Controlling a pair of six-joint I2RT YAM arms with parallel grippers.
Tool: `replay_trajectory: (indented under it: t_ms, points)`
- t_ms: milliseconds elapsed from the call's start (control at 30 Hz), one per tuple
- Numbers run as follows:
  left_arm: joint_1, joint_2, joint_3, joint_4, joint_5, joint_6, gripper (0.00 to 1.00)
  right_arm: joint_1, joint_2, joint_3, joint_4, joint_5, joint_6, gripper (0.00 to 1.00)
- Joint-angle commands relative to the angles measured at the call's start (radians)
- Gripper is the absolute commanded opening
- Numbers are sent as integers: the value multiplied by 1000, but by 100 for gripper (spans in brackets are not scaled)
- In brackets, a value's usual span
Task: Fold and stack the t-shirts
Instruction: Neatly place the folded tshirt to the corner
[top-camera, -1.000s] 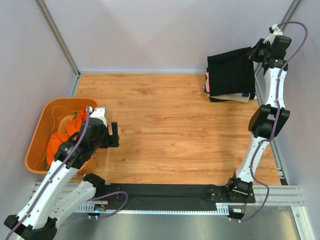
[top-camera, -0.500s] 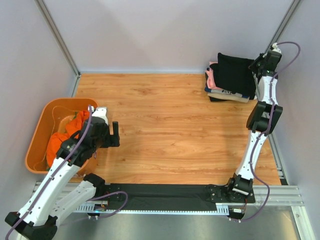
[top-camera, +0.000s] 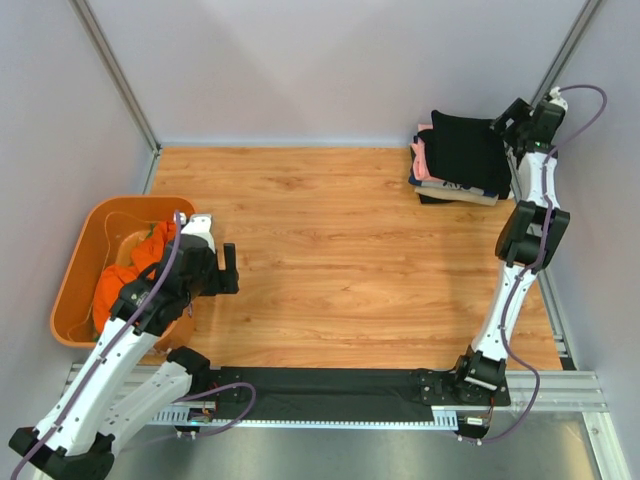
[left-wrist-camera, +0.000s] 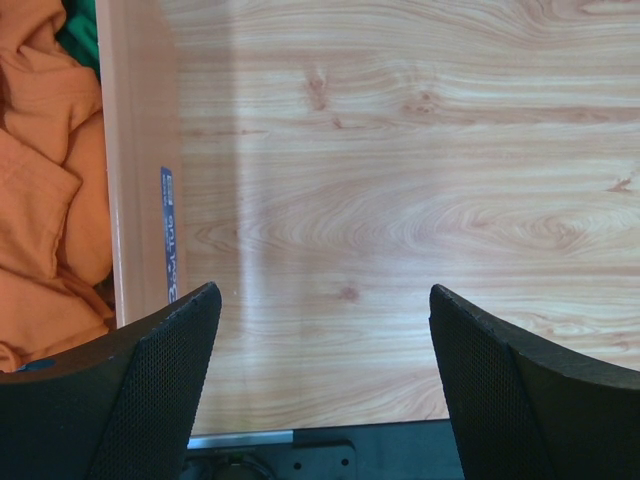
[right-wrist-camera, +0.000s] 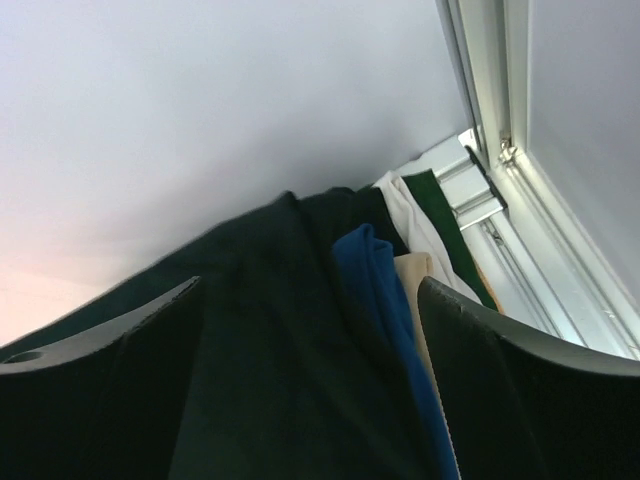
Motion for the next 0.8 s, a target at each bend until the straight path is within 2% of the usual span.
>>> replay_trajectory:
  t_ms: [0,133,333,567,767]
  points:
    - [-1,-21,1,21,-3,7,91,-2,-216,-35,35,48,-31,89]
    - [-1,-26,1,24,2,9,91,-1,-326,-102,-11,57,-34,93]
    - [1,-35,0,30,16,16,91,54,-414,-231,-51,20,-21,93]
    - [1,-29,0,34,30,19,91,215,-367,-322,-60,7,-45,91]
    - [1,-33,0,31,20,18,91,304,-207,-204,-127,60,-74,91]
